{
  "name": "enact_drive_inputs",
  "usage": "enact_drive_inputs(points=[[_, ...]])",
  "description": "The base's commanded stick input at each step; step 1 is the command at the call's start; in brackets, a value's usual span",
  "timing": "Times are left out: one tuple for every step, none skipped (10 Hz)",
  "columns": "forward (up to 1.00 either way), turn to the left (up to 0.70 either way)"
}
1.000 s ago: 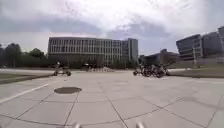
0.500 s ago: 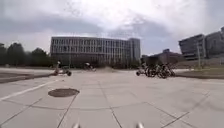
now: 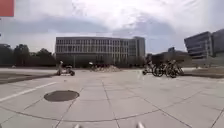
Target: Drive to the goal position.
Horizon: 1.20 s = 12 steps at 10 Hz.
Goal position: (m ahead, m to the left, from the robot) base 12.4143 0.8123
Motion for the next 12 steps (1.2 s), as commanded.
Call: enact_drive_inputs(points=[[0.7, 0.14], [0.7, 0.1], [0.7, 0.02], [0.7, 0.0], [0.7, 0.0], [0.7, 0.0], [0.7, 0.0], [0.7, 0.0], [0.7, 0.0], [0.7, 0.0], [0.7, 0.0], [0.7, 0.0]])
